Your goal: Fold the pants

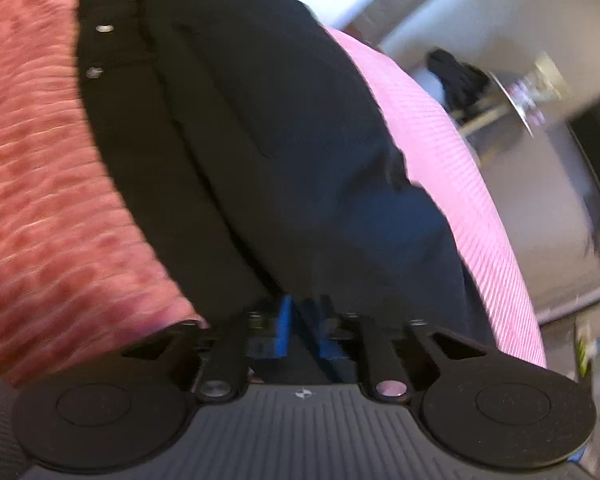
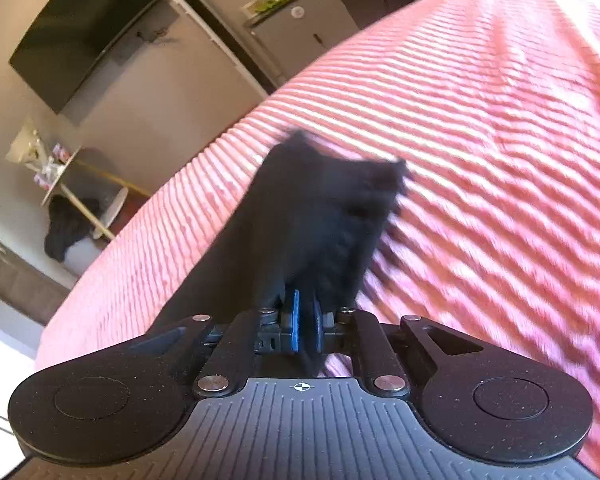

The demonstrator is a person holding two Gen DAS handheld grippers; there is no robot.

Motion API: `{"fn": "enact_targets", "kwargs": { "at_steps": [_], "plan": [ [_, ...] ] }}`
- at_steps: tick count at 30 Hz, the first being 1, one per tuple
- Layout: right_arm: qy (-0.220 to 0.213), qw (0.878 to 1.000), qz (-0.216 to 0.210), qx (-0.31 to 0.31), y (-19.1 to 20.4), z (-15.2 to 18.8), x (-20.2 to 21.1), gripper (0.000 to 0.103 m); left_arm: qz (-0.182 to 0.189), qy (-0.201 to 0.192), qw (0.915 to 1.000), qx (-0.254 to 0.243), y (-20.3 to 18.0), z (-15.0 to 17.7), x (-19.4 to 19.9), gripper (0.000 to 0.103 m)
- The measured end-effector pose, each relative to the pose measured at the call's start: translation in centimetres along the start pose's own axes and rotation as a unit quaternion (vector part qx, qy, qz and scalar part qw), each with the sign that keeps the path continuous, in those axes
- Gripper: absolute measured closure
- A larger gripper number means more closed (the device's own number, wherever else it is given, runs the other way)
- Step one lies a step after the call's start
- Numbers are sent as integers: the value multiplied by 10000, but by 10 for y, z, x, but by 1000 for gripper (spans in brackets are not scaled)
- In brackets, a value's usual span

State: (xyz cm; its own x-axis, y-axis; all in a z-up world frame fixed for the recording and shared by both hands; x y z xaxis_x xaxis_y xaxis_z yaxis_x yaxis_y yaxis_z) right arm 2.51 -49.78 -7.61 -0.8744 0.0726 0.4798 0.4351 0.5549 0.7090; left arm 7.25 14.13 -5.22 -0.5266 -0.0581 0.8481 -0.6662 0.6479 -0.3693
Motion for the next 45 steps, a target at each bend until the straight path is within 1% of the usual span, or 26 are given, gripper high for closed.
{"fn": "enact_targets", "kwargs": {
  "at_steps": [2,3,4,5,7,10,13,14,16,19,21,23,24,26,27,28,32,34,35,36,38,39,40,42,43,45],
  "plan": [
    [6,9996,-170,-246,-5,-1,0,87,-118,-343,9993,-49,-1,-8,8,34],
    [33,9993,-185,-313,-6,0,1,78,-229,-515,9983,-138,-4,-12,9,30],
    [53,9992,-182,-343,-8,-1,2,66,-311,-700,9969,-175,-5,-18,13,27],
    [80,9993,-174,-334,-11,-2,2,62,-352,-811,9960,-148,0,-22,14,27],
    [108,9995,-88,-278,-12,-1,5,61,-387,-853,9956,85,7,-37,15,27],
    [216,9979,-320,-525,-18,-1,9,61,-399,-767,9943,619,29,-61,22,27],
    [166,9952,-596,-761,-19,-2,19,58,-459,-801,9918,887,57,-79,30,27],
    [101,9948,-682,-744,-19,-4,23,57,-468,-875,9909,909,66,-85,34,27],
    [3,9944,-712,-785,-24,-7,29,44,-534,-994,9897,886,74,-98,38,27],
    [-30,9893,-965,-1091,-37,-8,33,44,-543,-1155,9894,698,81,-120,33,26],
    [68,9849,-1132,-1309,-44,-4,28,44,-567,-1065,9904,669,84,-129,23,26],
    [152,9858,-986,-1350,-46,-1,20,45,-634,-871,9914,740,89,-138,6,26],
    [164,9866,-959,-1308,-45,0,18,47,-539,-765,9927,767,91,-142,-3,26],
    [122,9878,-967,-1217,-41,0,17,60,-428,-699,9935,787,90,-146,-13,27],
    [64,9884,-1014,-1125,-37,-2,17,75,-397,-749,9934,769,88,-147,-15,27],
    [38,9896,-1004,-1029,-33,-4,17,80,-436,-792,9933,724,86,-151,-20,27],
    [49,9910,-967,-927,-27,-9,11,78,-554,-857,9928,627,79,-162,-33,27],
    [116,9907,-969,-947,-28,-11,3,70,-570,-883,9930,541,73,-165,-34,28],
    [160,9903,-957,-990,-30,-11,0,69,-550,-902,9930,532,71,-167,-34,37],
    [168,9900,-945,-1031,-31,-11,-3,69,-545,-916,9930,506,66,-166,-32,40],
    [98,9920,-920,-857,-27,-11,-3,83,-688,-928,9924,432,64,-168,-32,58],
    [63,9936,-886,-693,-23,-12,-3,97,-675,-936,9926,388,64,-170,-33,64],
    [30,9939,-923,-607,-20,-12,-2,98,-607,-941,9932,333,64,-170,-31,74],
    [45,9933,-957,-651,-19,-14,-5,97,-584,-942,9934,293,64,-170,-28,76],
    [89,9930,-984,-644,-18,-14,-8,94,-574,-948,9934,289,64,-171,-26,76],
    [176,9937,-962,-556,-14,-15,-14,94,-576,-958,9934,268,65,-171,-27,76]
  ]
}}
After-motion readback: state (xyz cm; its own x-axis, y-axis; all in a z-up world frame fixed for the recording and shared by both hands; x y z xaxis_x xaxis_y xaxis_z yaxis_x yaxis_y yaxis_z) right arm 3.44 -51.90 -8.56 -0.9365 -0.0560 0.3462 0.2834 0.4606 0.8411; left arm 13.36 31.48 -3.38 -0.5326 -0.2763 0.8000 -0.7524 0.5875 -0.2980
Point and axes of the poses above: each gripper's, at about its wrist camera, not at the fingertips, and x roughly against the way its jaws point, y to its left, z to its underside, the point moved 2 cm from there along -x, roughly the way its jaws point, and after that the axes turned 15 degrees about -z, right-handed, at the moved point
